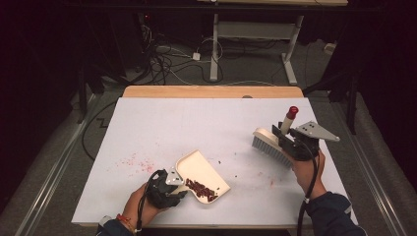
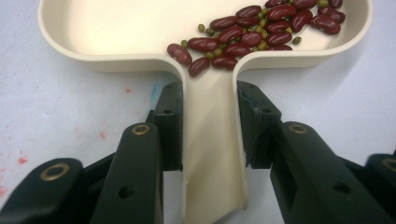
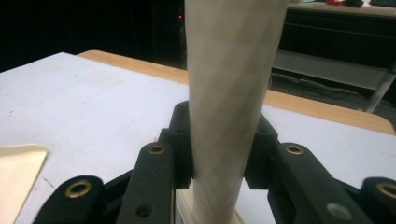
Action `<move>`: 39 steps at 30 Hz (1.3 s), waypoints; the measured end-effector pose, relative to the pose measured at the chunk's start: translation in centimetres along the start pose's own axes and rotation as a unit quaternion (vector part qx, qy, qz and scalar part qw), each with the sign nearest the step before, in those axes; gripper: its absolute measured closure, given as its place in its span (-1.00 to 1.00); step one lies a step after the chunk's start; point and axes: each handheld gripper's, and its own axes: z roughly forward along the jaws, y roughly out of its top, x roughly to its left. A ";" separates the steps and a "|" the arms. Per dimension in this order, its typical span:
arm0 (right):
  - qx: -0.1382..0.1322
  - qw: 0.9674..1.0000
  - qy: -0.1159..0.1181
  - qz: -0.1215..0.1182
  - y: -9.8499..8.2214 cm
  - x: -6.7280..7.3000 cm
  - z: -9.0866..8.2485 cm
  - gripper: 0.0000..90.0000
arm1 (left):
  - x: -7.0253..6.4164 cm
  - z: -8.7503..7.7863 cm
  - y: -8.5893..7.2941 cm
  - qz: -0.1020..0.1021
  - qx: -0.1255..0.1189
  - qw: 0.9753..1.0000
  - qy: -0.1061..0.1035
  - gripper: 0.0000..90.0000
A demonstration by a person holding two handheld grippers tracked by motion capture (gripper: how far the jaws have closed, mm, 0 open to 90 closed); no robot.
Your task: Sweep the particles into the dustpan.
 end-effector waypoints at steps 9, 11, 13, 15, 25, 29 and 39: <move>-0.012 1.000 0.021 -0.004 -0.7 3.4 1.2 0.56 | 0.0 0.1 0.0 0.000 0.001 1.000 -0.002 0.42; -0.010 1.000 0.025 -0.012 -0.7 4.3 1.4 0.56 | 0.0 0.2 0.0 0.000 0.000 1.000 -0.002 0.41; -0.012 0.999 0.034 -0.019 -0.6 5.1 1.5 0.56 | 0.0 0.2 0.1 0.000 0.000 1.000 -0.002 0.41; -0.011 0.999 0.039 -0.024 -0.6 6.0 1.7 0.56 | 0.0 0.2 0.1 0.000 -0.002 1.000 -0.002 0.41; -0.022 0.998 0.032 -0.053 -1.2 10.5 2.2 0.53 | -0.1 0.5 0.5 -0.003 -0.004 1.000 -0.003 0.41; -0.023 0.997 0.044 -0.059 -1.5 12.0 2.2 0.51 | 0.0 0.6 0.8 -0.005 -0.007 1.000 -0.003 0.42; -0.028 0.993 0.106 -0.046 -1.1 14.3 0.9 0.56 | -0.1 0.9 1.2 -0.009 -0.008 1.000 -0.001 0.41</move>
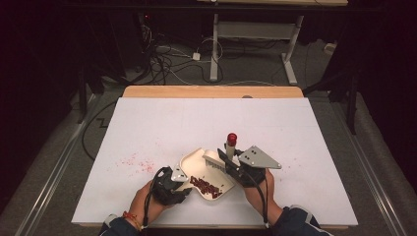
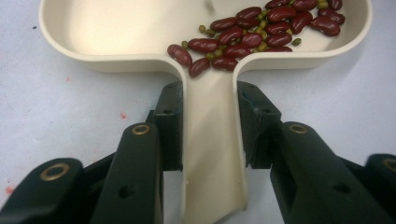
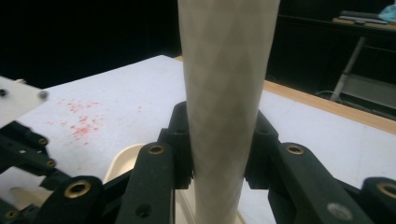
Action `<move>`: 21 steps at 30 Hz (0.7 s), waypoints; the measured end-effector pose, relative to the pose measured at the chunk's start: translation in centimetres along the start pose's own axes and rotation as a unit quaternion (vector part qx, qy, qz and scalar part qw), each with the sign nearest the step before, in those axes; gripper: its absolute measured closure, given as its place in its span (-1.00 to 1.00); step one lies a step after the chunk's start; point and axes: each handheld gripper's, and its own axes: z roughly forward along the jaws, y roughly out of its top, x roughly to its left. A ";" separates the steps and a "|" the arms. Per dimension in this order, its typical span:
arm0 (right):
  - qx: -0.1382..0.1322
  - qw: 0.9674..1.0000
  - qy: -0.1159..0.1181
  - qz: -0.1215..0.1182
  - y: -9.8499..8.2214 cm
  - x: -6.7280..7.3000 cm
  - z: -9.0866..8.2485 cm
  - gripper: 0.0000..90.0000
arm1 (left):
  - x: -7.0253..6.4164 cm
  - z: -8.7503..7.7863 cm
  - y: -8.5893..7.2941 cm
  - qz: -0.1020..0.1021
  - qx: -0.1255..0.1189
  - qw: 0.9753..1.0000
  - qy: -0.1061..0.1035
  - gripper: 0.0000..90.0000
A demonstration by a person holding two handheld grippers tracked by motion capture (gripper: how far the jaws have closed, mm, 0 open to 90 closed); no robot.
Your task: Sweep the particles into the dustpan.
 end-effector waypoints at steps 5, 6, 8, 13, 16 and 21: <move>-0.007 1.000 0.004 -0.003 0.2 -0.2 -0.2 0.56 | 0.0 0.0 0.0 0.000 -0.001 1.000 0.001 0.41; -0.007 1.000 0.002 -0.005 0.3 -0.3 -0.4 0.56 | 0.0 0.0 0.0 0.001 -0.001 1.000 0.001 0.41; -0.013 1.000 0.011 -0.003 0.5 -0.6 -0.8 0.56 | 0.0 0.0 -0.1 0.001 -0.001 1.000 0.000 0.41; -0.021 1.000 0.015 -0.006 0.8 -1.0 -1.7 0.56 | -0.1 -0.1 -0.1 0.004 -0.002 1.000 0.001 0.41; -0.024 1.000 0.008 -0.014 1.0 -1.6 -2.8 0.56 | -0.1 -0.1 -0.2 0.007 0.001 1.000 -0.003 0.41; -0.010 1.000 -0.012 -0.023 0.3 -3.2 -5.0 0.56 | -0.3 -0.3 -0.3 0.010 0.003 1.000 -0.003 0.41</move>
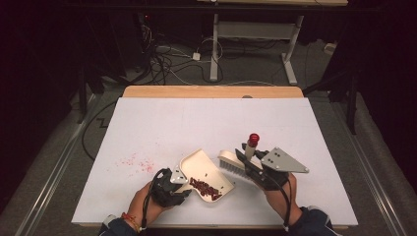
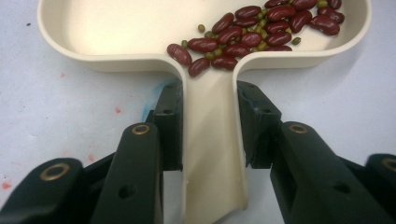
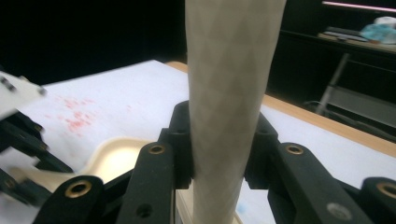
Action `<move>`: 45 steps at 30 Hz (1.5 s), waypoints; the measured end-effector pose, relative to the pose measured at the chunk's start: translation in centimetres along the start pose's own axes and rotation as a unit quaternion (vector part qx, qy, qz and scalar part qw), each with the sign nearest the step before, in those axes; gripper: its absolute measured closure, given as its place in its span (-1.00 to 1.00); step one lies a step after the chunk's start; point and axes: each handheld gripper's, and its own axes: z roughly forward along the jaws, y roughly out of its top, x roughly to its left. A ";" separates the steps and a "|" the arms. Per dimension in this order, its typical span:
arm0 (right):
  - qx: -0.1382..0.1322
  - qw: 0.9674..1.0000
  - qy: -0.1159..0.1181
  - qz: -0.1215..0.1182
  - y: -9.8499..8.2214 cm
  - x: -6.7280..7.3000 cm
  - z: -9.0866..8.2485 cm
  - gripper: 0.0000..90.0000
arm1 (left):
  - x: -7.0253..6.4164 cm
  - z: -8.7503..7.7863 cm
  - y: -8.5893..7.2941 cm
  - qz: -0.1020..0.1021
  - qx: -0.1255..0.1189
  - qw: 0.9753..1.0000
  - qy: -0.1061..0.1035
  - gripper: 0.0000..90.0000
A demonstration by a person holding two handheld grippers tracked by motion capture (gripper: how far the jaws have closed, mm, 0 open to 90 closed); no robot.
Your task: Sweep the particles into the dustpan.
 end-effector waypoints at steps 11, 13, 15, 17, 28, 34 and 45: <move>0.032 0.999 -0.010 0.004 -2.3 -0.7 -3.6 0.56 | -0.7 0.1 0.3 0.016 0.005 1.000 0.006 0.41; 0.032 0.999 -0.004 0.004 -2.3 -0.2 -3.7 0.56 | -0.8 0.2 0.5 0.016 0.004 1.000 0.007 0.41; 0.032 0.999 0.010 0.005 -2.2 0.3 -3.6 0.56 | -0.9 0.2 0.6 0.018 0.003 1.000 0.008 0.41; 0.031 0.999 0.032 0.020 -2.1 0.7 -3.5 0.56 | -0.8 0.3 0.6 0.017 0.002 1.000 0.007 0.41; 0.014 0.999 0.043 0.006 -1.4 0.5 -3.1 0.56 | -0.4 0.3 0.5 0.007 0.001 1.000 -0.002 0.41; -0.004 1.000 0.025 0.012 -0.7 0.0 -0.7 0.56 | 0.0 0.6 0.6 -0.009 0.000 1.000 -0.005 0.41; 0.016 1.000 0.002 -0.014 -0.2 2.9 3.8 0.56 | -0.7 1.3 1.3 -0.052 -0.012 0.998 0.023 0.41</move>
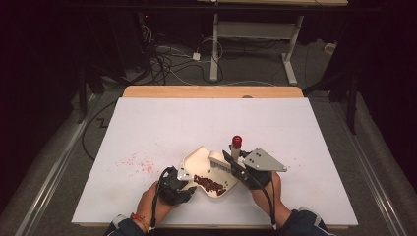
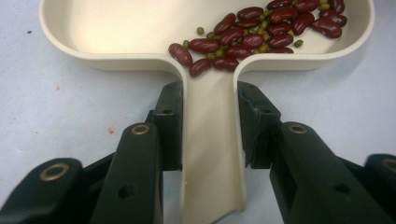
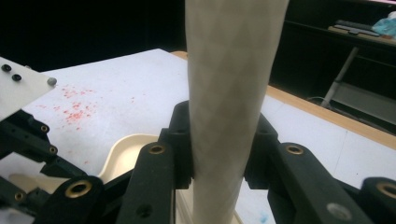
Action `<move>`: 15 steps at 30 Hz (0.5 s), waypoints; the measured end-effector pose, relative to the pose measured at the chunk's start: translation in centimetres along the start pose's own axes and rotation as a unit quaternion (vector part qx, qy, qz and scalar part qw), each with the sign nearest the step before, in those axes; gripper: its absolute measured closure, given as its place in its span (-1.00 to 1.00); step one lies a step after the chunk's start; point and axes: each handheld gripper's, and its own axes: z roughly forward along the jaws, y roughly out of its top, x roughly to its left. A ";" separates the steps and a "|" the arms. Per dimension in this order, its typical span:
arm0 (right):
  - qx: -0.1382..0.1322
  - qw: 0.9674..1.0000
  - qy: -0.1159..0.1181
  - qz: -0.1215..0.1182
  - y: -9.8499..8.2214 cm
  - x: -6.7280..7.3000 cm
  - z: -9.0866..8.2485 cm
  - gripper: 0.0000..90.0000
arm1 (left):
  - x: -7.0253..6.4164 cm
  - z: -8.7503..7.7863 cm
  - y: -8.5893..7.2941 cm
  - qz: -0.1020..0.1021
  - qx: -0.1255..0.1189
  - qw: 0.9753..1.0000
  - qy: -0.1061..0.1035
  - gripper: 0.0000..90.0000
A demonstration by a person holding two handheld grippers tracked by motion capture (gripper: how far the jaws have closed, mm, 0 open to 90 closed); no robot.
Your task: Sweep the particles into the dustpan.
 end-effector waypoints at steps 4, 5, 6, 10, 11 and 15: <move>0.002 1.000 0.005 -0.005 0.2 1.0 0.5 0.56 | -0.3 0.1 0.2 -0.009 -0.006 1.000 0.008 0.42; 0.001 1.000 0.007 -0.004 0.2 1.3 0.5 0.56 | -0.3 0.1 0.2 -0.011 -0.008 1.000 0.009 0.42; 0.000 1.000 0.012 -0.004 0.3 1.4 0.6 0.56 | -0.2 0.1 0.3 -0.012 -0.006 1.000 0.007 0.42; 0.000 1.000 0.021 -0.003 0.4 2.0 0.8 0.56 | 0.0 0.2 0.4 -0.012 -0.007 1.000 0.011 0.42; 0.001 1.000 0.021 0.002 0.5 2.1 0.8 0.56 | 0.1 0.2 0.4 -0.012 -0.007 1.000 0.011 0.42; 0.002 1.000 0.029 0.008 0.8 2.5 1.2 0.56 | 0.5 0.4 0.7 -0.025 -0.016 0.999 0.017 0.42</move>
